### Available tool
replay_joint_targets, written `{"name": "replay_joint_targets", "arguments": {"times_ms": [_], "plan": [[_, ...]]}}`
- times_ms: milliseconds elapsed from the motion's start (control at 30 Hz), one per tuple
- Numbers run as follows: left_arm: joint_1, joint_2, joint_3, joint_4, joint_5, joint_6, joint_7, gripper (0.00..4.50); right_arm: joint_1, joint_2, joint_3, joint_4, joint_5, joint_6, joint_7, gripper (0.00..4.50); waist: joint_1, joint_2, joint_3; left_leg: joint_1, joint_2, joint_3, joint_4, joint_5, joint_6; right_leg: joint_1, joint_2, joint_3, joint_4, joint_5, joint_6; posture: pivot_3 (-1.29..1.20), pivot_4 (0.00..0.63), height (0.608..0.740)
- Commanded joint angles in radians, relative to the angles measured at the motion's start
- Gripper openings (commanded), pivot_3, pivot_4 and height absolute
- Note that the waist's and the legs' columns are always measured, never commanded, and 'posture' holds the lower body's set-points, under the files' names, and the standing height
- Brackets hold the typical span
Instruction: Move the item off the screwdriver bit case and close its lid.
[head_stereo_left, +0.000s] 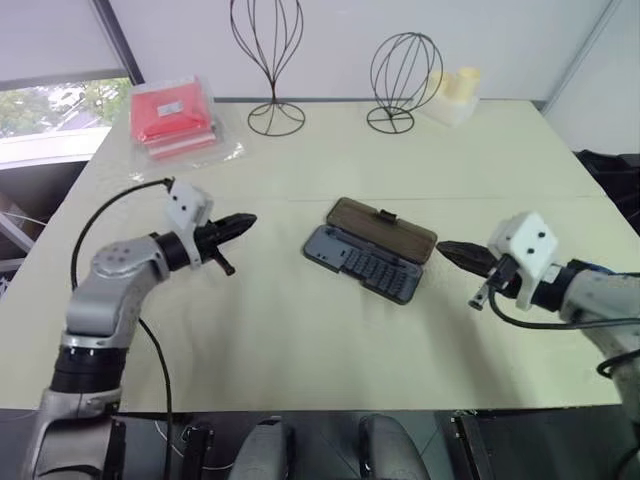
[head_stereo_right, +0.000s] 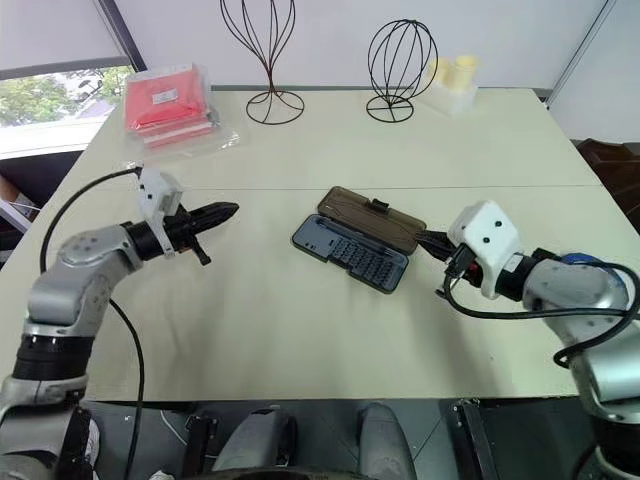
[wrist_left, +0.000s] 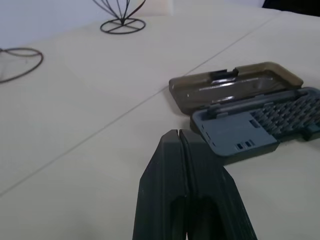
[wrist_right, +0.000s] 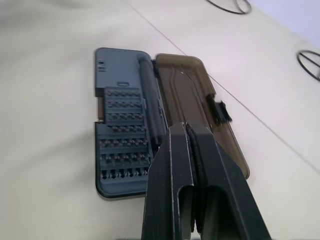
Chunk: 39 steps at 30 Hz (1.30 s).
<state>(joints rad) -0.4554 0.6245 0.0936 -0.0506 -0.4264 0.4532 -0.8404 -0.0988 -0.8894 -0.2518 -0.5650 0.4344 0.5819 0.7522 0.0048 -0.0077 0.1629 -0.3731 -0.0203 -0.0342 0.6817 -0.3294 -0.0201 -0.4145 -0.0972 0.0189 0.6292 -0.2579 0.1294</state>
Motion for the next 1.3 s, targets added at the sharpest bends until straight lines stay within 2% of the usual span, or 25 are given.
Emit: {"name": "replay_joint_targets", "arguments": {"times_ms": [33, 400, 1000, 1133, 1233, 1300], "plan": [[-0.033, 0.013, 0.01, 0.024, -0.001, -0.021, -0.025, 0.0, -0.03, -0.02, -0.025, -0.046, 0.035, 0.022, 0.012, 0.03, 0.0, 0.0, 0.0, 0.0, 0.0, 0.0, 0.0, 0.0, 0.0, 0.0, 0.0, 0.0, 0.0, 0.0, 0.0, 0.0, 0.15, 0.74], [-0.074, -0.033, 0.004, 0.035, -0.008, 0.0, -0.012, 0.0, -0.061, -0.007, -0.002, -0.055, 0.015, 0.031, -0.016, 0.03, 0.004, -0.001, 0.001, 0.0, 0.0, 0.0, 0.0, 0.0, 0.0, 0.0, 0.0, 0.0, 0.0, 0.0, 0.0, 0.0, 0.15, 0.74], [-0.078, -0.046, -0.01, 0.037, -0.005, 0.003, -0.011, 0.0, -0.057, -0.005, 0.004, -0.048, -0.013, 0.018, -0.031, 0.03, 0.004, -0.001, 0.001, -0.001, 0.0, 0.0, 0.0, 0.0, 0.0, 0.0, 0.0, 0.0, 0.0, 0.0, 0.0, 0.0, 0.15, 0.74], [-0.09, -0.061, -0.022, 0.052, 0.002, -0.005, -0.001, 0.0, -0.089, 0.023, 0.034, -0.002, -0.062, 0.007, -0.08, 0.03, 0.004, -0.001, 0.001, -0.001, 0.0, 0.0, 0.001, 0.0, 0.0, 0.0, 0.0, 0.0, 0.0, 0.0, 0.0, 0.0, 0.15, 0.74], [-0.122, -0.098, -0.041, 0.095, 0.024, -0.026, 0.022, 0.0, -0.161, 0.048, 0.104, 0.089, -0.123, -0.015, -0.113, 0.88, 0.004, -0.001, 0.001, 0.0, 0.0, 0.0, 0.001, 0.0, 0.0, 0.0, 0.0, 0.001, 0.0, 0.0, 0.0, 0.0, 0.15, 0.74], [-0.152, -0.128, -0.055, 0.133, 0.04, -0.045, 0.034, 0.0, -0.237, 0.089, 0.161, 0.192, -0.159, -0.028, -0.13, 1.8, 0.002, -0.001, 0.001, 0.0, 0.0, 0.001, 0.001, 0.0, 0.0, 0.0, 0.0, 0.0, 0.0, 0.0, 0.0, 0.0, 0.15, 0.74]]}}
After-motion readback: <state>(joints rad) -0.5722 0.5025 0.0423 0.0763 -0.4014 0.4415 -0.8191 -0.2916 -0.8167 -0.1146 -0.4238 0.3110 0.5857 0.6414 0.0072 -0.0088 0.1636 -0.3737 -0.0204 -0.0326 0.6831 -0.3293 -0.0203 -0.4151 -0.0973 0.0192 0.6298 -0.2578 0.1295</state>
